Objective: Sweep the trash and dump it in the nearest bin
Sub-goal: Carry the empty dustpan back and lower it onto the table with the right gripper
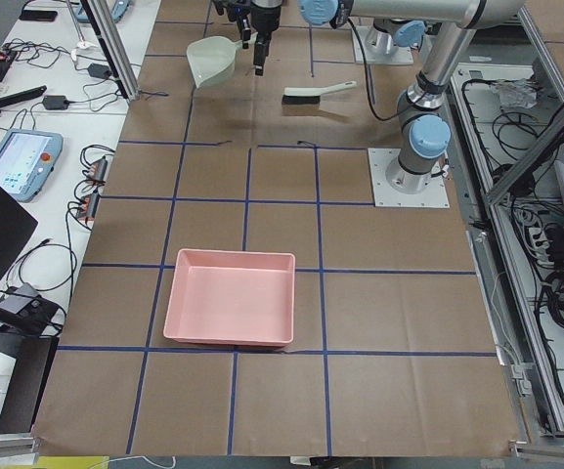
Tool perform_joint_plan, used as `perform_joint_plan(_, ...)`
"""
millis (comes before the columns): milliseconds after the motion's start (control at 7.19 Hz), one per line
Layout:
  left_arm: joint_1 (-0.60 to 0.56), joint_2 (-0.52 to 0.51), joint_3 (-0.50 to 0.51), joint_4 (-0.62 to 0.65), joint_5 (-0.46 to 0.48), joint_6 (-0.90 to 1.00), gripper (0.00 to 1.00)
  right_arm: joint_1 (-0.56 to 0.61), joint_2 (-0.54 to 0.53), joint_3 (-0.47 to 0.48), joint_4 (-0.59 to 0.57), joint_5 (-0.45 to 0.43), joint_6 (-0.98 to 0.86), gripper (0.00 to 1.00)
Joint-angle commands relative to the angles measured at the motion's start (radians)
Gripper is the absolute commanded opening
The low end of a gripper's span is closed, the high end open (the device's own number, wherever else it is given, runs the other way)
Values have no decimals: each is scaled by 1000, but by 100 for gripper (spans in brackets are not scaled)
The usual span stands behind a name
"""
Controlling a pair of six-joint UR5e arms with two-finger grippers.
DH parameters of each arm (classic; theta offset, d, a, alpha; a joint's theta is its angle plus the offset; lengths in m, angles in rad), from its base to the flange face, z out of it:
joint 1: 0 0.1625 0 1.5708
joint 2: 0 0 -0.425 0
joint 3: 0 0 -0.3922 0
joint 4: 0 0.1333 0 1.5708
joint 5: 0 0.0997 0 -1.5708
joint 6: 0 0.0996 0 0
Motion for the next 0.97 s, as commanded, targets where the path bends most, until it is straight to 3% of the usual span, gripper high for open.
perform_joint_plan(0, -12, 2, -11, -1, -1, 0, 100, 82, 80, -1, -83, -4, 197, 3)
perform_joint_plan(278, -12, 11, -16, 0, -5, -8, 100, 99, 113, -2, -130, -6, 326, 3)
perform_joint_plan(835, -13, 25, -39, 0, -11, -8, 100, 99, 175, -2, -243, -26, 342, 3)
